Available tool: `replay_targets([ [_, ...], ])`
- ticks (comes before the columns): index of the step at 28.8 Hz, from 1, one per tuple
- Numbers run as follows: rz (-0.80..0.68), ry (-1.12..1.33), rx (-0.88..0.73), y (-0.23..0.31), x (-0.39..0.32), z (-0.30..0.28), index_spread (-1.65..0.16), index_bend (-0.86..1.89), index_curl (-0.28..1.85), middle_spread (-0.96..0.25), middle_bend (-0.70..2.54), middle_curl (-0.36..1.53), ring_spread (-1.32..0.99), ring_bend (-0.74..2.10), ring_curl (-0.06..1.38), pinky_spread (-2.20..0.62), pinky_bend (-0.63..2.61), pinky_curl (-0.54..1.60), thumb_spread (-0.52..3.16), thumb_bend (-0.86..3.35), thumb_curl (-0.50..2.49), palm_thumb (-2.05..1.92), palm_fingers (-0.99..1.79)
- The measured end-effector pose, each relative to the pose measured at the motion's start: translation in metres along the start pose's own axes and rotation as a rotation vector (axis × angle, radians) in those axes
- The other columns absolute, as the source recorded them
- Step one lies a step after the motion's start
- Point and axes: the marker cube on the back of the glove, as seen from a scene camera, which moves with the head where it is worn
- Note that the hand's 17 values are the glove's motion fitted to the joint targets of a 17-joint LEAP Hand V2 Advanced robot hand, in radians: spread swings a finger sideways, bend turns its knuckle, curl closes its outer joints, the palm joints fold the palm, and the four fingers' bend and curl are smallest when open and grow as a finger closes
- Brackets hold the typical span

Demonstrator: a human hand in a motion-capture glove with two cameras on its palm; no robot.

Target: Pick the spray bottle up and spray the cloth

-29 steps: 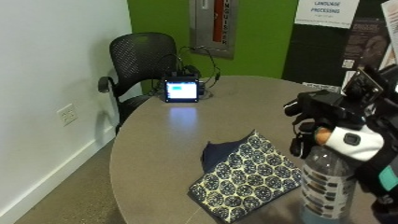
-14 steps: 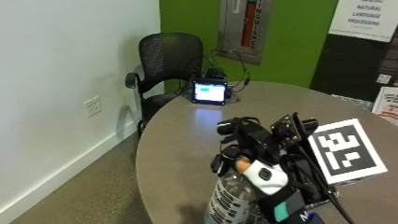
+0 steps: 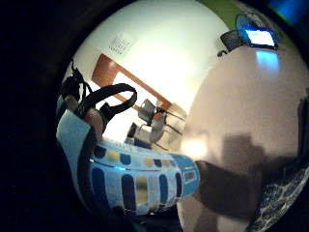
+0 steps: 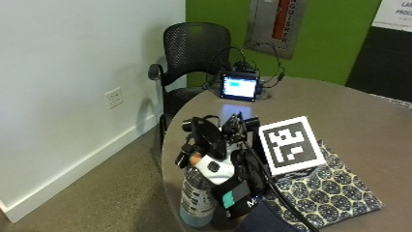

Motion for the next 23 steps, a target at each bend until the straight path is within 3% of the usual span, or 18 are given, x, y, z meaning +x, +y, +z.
replay_targets([
  [7, 0.073, 0.017, -0.007, 0.009, 0.021, 0.009, -0.30, 0.07, 0.21, -0.16, 0.66, 0.47, -0.23, 0.63, 0.45, -0.31, 0.51, 0.38, 0.44, -0.03, 0.84, 0.96, 1.20],
  [15, 0.140, 0.024, -0.129, 0.026, 0.029, 0.051, -0.32, 0.03, 0.18, -0.18, 0.63, 0.47, -0.25, 0.61, 0.44, -0.30, 0.57, 0.40, 0.52, -0.04, 0.82, 0.93, 1.15],
  [23, 0.237, 0.067, -0.407, 0.047, 0.046, 0.061, -0.36, -0.04, 0.12, -0.17, 0.62, 0.46, -0.25, 0.62, 0.44, -0.27, 0.59, 0.40, 0.68, -0.04, 0.78, 0.88, 1.01],
])
